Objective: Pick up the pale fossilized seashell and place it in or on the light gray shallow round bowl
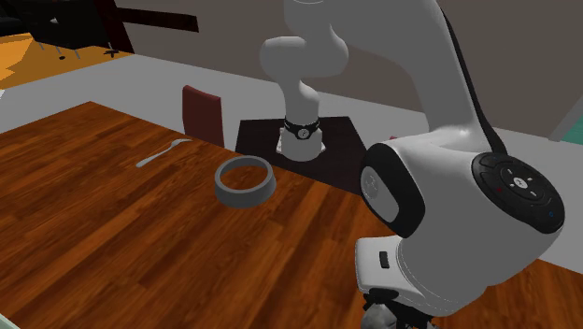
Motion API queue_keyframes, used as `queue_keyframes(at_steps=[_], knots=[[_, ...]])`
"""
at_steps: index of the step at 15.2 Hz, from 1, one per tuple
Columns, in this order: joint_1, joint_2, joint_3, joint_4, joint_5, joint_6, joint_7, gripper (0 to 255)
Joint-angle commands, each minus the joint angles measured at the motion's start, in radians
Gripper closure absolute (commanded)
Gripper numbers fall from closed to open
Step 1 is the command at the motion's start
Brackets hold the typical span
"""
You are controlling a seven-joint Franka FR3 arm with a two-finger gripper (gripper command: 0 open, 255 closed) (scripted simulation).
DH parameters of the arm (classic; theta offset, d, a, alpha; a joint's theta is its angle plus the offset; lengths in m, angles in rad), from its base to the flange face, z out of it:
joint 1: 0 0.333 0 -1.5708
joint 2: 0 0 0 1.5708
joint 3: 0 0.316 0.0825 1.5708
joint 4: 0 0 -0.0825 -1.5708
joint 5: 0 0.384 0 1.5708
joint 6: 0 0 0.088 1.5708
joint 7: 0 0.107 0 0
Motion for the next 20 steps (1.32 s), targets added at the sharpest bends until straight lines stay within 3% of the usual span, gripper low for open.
queue_keyframes(at_steps=[1,20], knots=[[-0.001,-0.010,0.002,0.000,0.003,-0.010,-0.003,255],[-0.021,-0.171,0.032,0.045,0.064,-0.210,-0.048,255]])
